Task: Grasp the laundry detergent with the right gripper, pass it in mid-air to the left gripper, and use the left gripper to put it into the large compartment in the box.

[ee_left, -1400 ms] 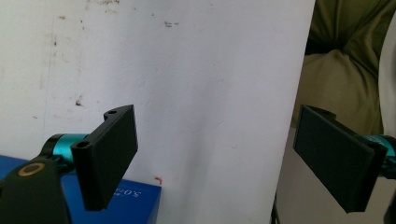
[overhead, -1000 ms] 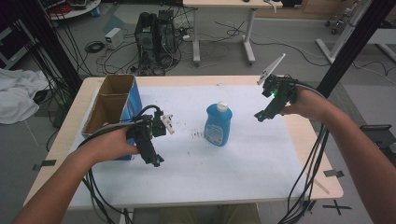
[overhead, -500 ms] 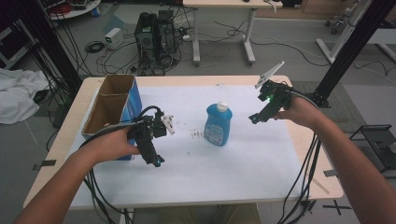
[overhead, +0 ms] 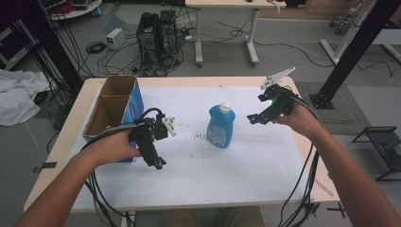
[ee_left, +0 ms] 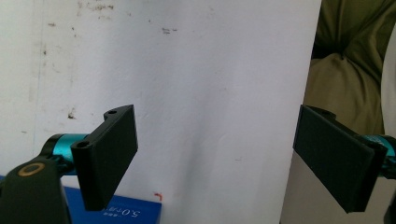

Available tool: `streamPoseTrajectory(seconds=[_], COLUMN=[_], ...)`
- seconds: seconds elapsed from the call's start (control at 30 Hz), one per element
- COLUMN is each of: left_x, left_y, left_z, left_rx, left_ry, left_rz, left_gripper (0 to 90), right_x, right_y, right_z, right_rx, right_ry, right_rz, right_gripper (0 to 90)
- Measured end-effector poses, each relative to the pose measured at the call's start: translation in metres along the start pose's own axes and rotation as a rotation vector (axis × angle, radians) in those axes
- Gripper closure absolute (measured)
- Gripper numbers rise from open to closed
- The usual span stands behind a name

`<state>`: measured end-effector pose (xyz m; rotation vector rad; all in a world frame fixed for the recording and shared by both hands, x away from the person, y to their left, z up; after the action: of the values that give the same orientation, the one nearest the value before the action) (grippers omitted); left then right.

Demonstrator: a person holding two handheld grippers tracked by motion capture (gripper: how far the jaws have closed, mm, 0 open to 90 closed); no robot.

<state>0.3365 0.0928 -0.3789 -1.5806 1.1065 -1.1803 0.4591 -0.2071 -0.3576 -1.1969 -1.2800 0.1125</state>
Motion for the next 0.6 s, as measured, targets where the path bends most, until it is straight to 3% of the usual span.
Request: streamPoseTrajectory(seconds=[0.33, 0.6], left_x=[0.0, 0.001], left_y=[0.001, 0.001], left_z=[0.0, 0.001], left_rx=[-0.007, -0.003], left_ry=[0.004, 0.008], left_rz=[0.002, 0.005], left_gripper=[13.8, 13.8], right_x=[-0.008, -0.007], right_y=[0.002, 0.005], right_z=[0.01, 0.021], right_rx=[-0.011, 0.004], right_ry=[0.087, 0.099], right_rz=[-0.109, -0.139], right_gripper=[1.1, 1.1])
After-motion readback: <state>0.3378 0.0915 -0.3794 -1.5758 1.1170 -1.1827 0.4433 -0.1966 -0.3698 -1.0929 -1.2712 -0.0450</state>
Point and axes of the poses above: each handheld gripper's, and its own axes: y roughly forward along the jaws, x roughly out of its top, z roughly to its left, the point moved 9 cm from there along y, roughly forward along the jaws, and after that the axes turned 12 degrees about -x, right-handed, at the moved point
